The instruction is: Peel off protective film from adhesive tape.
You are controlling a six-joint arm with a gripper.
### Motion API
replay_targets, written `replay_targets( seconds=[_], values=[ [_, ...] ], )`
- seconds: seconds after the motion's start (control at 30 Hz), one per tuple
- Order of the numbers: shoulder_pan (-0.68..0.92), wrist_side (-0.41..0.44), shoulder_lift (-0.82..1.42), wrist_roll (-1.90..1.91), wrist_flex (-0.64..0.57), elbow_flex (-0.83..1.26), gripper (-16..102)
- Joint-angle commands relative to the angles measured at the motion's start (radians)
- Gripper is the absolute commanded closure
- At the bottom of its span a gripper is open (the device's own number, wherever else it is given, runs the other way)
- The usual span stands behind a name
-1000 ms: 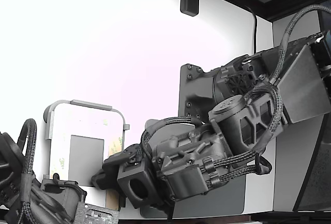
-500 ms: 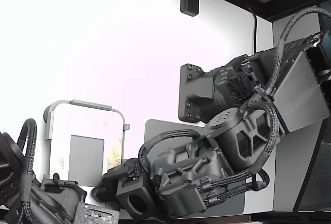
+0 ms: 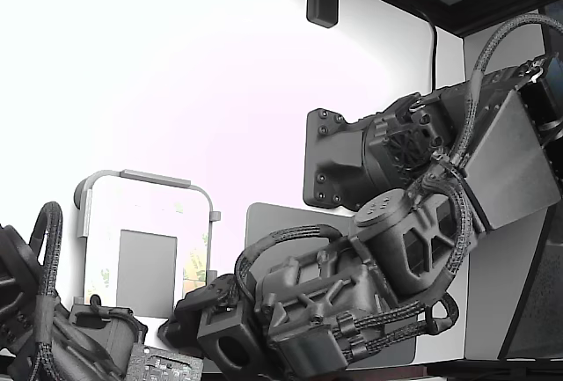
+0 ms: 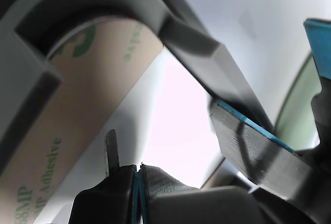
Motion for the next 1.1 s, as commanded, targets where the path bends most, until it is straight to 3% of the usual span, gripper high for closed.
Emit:
replay_targets(
  seconds=[0.0, 1.07],
  values=[
    [-0.006, 0.005, 0.014, 0.003, 0.002, -0.034, 97],
    [0.006, 0.008, -0.011, 0.048, 0.055, -0.083, 97]
  ],
)
